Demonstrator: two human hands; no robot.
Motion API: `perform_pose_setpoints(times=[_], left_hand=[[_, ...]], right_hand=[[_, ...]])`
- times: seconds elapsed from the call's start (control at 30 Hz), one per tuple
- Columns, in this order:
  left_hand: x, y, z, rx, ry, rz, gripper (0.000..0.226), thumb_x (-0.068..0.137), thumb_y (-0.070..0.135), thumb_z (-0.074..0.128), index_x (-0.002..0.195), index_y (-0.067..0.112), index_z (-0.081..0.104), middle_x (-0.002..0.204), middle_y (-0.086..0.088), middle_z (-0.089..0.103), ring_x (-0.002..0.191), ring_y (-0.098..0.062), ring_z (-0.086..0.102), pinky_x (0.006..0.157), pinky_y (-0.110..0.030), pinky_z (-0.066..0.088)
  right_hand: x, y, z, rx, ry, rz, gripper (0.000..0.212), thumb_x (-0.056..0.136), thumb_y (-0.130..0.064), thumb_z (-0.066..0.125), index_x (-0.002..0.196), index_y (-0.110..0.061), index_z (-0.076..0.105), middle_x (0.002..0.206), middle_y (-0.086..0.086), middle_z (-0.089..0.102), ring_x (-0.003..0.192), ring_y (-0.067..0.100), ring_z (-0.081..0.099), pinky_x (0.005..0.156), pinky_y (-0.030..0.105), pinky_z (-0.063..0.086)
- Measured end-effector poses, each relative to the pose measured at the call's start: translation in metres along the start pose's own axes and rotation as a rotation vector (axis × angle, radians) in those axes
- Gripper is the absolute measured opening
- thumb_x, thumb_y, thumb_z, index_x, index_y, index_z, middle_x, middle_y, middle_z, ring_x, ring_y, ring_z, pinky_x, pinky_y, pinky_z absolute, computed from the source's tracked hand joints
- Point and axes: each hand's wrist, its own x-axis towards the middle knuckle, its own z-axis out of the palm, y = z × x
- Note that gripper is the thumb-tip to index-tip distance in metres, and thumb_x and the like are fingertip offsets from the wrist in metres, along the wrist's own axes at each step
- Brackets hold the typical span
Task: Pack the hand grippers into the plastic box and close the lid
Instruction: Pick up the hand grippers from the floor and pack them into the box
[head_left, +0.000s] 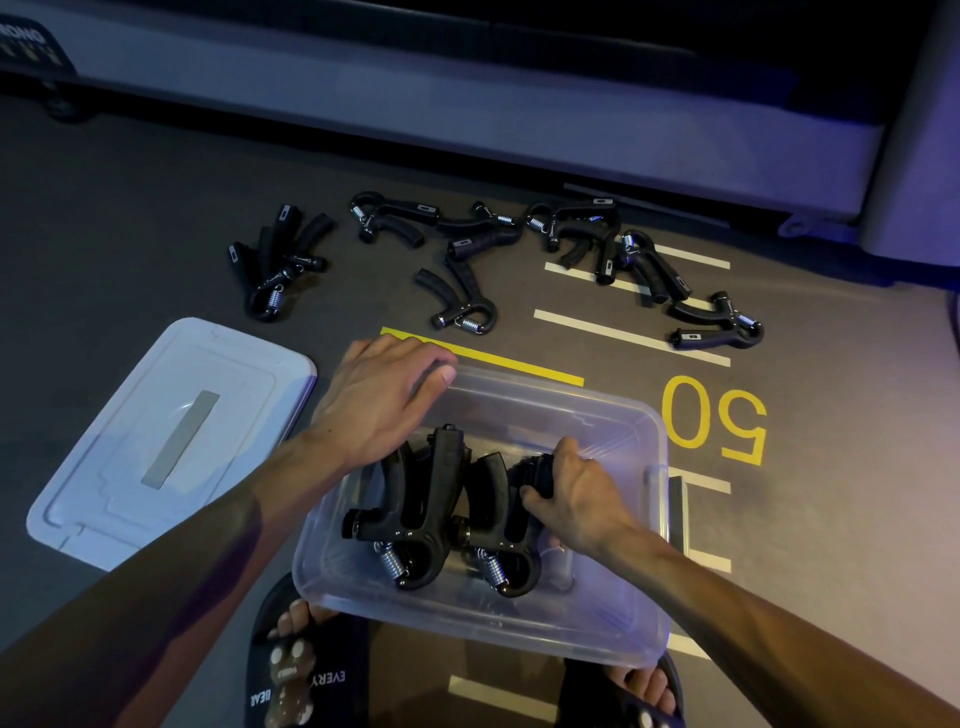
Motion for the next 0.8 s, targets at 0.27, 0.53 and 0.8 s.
perform_pose_setpoints(times=[0.27, 0.53, 0.8], left_hand=[[-0.0002, 0.0006, -0.0007, -0.002, 0.000, 0.001, 0.046, 0.103, 0.052, 0.022, 0.122, 0.033, 0.059, 0.118, 0.013, 0.065, 0.112, -0.015, 0.054, 0.096, -0.035, 0.033], [-0.0003, 0.0009, -0.0001, -0.011, 0.011, 0.001, 0.047, 0.102, 0.053, 0.021, 0.122, 0.033, 0.060, 0.117, 0.014, 0.065, 0.111, -0.014, 0.053, 0.094, -0.032, 0.031], [-0.0005, 0.0015, -0.0007, -0.006, 0.005, 0.005, 0.047, 0.103, 0.053, 0.021, 0.121, 0.033, 0.059, 0.117, 0.015, 0.065, 0.110, -0.014, 0.053, 0.094, -0.033, 0.031]], right_hand=[[0.0016, 0.0019, 0.0050, 0.004, 0.017, -0.040, 0.050, 0.094, -0.038, 0.059, 0.121, -0.001, 0.038, 0.112, 0.021, 0.066, 0.102, 0.037, 0.063, 0.068, 0.029, 0.038], [0.0020, -0.0005, 0.0022, 0.003, 0.017, -0.020, 0.046, 0.095, -0.037, 0.057, 0.119, -0.002, 0.040, 0.111, 0.021, 0.066, 0.103, 0.037, 0.062, 0.067, 0.027, 0.034], [0.0007, 0.0026, 0.0034, 0.056, 0.011, -0.015, 0.044, 0.094, -0.037, 0.059, 0.116, -0.004, 0.039, 0.108, 0.021, 0.066, 0.095, 0.036, 0.064, 0.064, 0.028, 0.036]])
